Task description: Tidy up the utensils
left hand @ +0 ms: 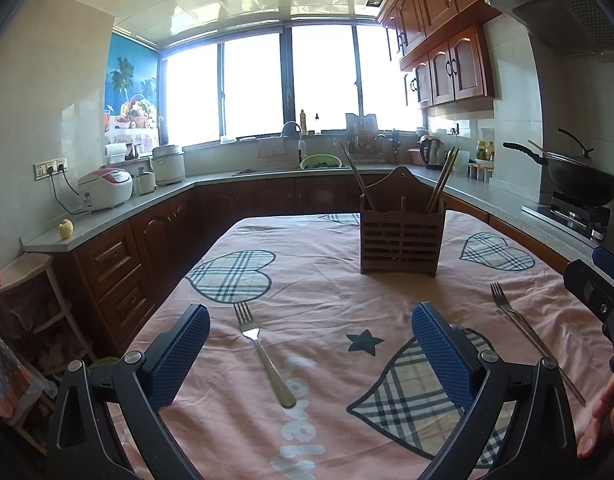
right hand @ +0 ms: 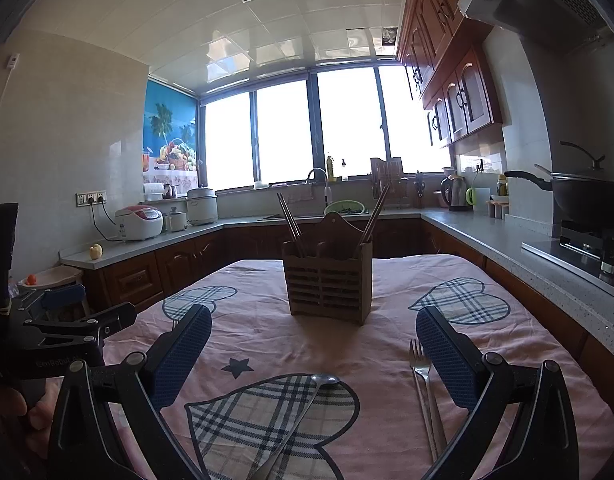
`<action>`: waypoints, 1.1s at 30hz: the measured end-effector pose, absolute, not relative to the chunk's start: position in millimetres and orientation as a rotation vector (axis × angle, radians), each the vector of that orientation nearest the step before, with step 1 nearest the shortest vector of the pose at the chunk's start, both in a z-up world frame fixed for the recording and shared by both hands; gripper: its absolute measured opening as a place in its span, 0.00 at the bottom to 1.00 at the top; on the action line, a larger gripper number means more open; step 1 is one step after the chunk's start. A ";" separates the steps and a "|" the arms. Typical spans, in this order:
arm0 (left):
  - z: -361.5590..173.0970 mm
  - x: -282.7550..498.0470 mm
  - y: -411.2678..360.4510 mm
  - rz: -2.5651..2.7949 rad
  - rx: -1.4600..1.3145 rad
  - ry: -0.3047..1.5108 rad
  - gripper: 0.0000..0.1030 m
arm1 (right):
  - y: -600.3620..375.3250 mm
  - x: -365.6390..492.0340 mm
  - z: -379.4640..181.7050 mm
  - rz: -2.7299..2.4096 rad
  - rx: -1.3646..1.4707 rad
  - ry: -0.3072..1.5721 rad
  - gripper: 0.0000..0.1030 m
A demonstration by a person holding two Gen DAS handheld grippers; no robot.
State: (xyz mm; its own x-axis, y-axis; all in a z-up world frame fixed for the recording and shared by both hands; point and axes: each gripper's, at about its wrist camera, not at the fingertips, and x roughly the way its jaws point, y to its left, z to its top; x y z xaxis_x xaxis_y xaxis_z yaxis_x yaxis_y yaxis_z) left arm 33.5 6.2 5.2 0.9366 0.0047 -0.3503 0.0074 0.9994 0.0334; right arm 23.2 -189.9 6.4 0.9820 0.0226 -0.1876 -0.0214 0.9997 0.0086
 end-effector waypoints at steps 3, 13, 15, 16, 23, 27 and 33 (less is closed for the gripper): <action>4.7 33.3 5.7 -0.003 0.034 0.358 0.99 | -189.9 23.7 8.4 0.023 0.004 0.186 1.00; 6.6 35.6 3.6 -0.009 0.036 0.362 0.99 | -188.8 25.5 9.5 0.025 0.005 0.191 1.00; 6.5 35.6 3.2 -0.009 0.036 0.363 0.99 | -189.0 25.1 9.2 0.025 0.003 0.190 1.00; 6.7 35.8 2.7 -0.009 0.037 0.363 0.99 | -188.7 25.5 9.2 0.024 0.004 0.191 1.00; 6.8 38.7 0.8 -0.013 0.034 0.370 0.99 | -189.7 26.0 7.8 0.024 0.006 0.193 1.00; 7.2 40.0 0.6 -0.018 0.032 0.371 0.99 | -190.0 26.9 7.1 0.025 0.006 0.194 1.00; 7.4 42.0 0.3 -0.021 0.028 0.374 0.99 | -190.4 28.7 6.2 0.026 0.006 0.196 1.00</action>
